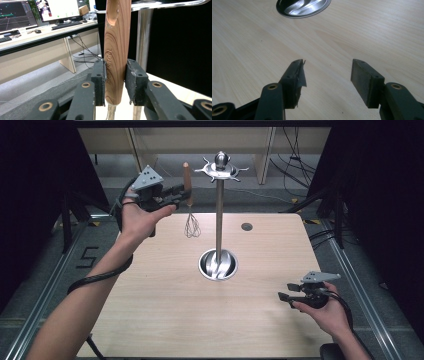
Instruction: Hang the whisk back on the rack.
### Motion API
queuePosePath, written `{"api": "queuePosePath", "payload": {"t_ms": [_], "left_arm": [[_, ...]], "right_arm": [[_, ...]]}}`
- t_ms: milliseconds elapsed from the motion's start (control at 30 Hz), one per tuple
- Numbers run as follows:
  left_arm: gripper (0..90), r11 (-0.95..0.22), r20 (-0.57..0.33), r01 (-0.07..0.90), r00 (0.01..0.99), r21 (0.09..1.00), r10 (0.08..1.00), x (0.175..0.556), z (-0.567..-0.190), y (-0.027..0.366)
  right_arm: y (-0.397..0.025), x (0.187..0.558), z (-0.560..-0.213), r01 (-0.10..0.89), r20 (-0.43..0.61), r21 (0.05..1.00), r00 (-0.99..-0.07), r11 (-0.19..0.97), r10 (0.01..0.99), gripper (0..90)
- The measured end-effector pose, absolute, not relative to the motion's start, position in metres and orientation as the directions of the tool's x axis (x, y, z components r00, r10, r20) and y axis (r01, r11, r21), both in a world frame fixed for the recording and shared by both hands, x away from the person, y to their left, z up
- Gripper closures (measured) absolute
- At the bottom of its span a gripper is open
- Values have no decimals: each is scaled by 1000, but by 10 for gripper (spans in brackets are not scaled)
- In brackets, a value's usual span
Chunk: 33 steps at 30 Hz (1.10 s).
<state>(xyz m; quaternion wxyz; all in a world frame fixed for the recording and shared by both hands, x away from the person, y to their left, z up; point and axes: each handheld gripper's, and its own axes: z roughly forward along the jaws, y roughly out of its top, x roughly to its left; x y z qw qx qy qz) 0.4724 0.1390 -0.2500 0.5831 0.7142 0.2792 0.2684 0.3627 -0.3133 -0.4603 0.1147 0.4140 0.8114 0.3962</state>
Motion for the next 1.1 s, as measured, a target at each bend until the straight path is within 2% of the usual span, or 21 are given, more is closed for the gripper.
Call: {"api": "queuePosePath", "payload": {"t_ms": [1100], "left_arm": [[700, -184, 68, 90, 704, 979, 707, 479, -248, 133]], "right_arm": [[-314, 363, -461, 573, 134, 742, -634, 347, 762, 445]]}}
